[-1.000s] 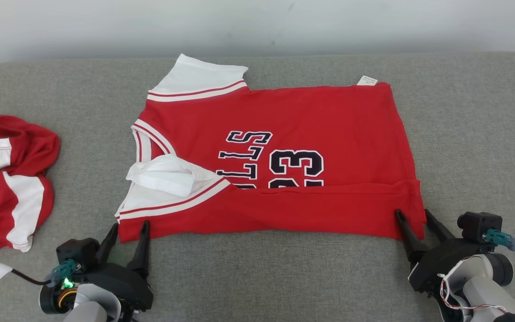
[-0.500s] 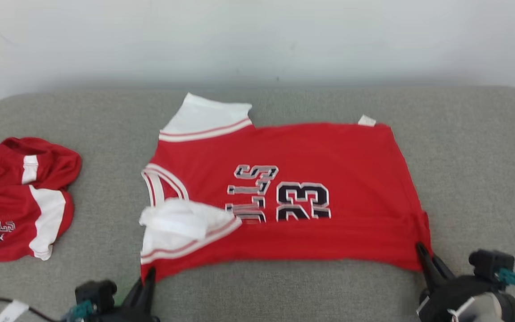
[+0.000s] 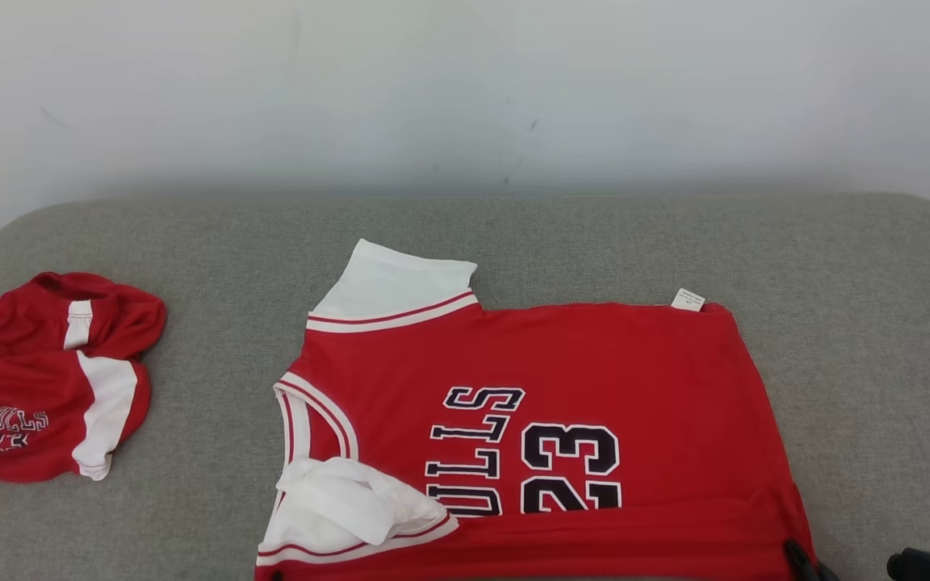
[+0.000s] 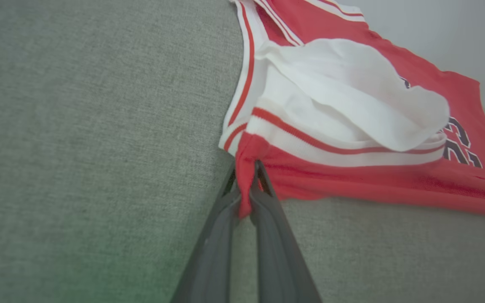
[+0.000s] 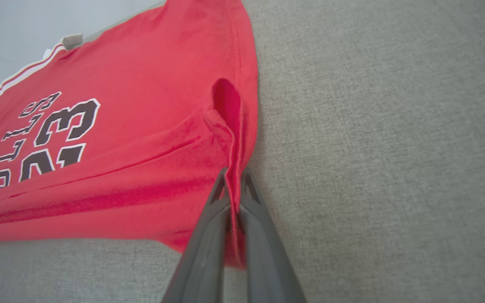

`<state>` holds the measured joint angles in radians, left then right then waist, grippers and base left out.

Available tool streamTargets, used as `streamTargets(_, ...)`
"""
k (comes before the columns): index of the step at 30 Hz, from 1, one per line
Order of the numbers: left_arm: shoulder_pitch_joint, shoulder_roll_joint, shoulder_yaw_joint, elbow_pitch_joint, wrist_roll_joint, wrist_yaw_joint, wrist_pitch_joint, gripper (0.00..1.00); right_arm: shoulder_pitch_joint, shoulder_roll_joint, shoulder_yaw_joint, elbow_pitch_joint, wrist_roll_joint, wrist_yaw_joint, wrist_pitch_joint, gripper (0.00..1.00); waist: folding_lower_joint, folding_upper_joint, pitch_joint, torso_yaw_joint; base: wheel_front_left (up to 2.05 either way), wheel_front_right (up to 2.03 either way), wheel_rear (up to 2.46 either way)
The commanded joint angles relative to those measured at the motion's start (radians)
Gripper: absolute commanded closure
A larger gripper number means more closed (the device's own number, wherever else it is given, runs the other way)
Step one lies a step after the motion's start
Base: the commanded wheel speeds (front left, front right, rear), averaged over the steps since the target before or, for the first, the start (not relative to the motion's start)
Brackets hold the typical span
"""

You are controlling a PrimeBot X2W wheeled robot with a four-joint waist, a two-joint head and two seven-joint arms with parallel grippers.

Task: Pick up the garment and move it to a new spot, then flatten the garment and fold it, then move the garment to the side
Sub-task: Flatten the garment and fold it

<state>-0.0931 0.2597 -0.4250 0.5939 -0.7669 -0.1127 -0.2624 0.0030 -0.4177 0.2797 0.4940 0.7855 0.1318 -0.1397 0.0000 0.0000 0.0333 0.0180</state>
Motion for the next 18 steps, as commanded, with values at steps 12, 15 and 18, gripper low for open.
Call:
streamTargets(12, 0.047, 0.001, 0.039, -0.037, 0.049, 0.033, -0.002, 0.00, 0.060, 0.079, -0.108, -0.065, -0.114, -0.002, 0.041, 0.00, 0.0000, 0.0000, -0.016, 0.000, 0.00, 0.00, 0.00)
streamTargets(15, 0.061, -0.007, 0.074, -0.070, 0.080, 0.039, -0.002, 0.00, 0.061, 0.097, -0.128, -0.084, -0.140, -0.002, 0.031, 0.00, 0.0000, 0.0000, -0.022, 0.002, 0.00, 0.00, 0.00)
streamTargets(18, 0.075, -0.012, 0.106, -0.102, 0.102, 0.041, -0.002, 0.00, 0.064, 0.103, -0.141, -0.098, -0.157, -0.002, 0.023, 0.00, 0.0000, 0.0000, -0.026, 0.003, 0.00, 0.00, 0.00)
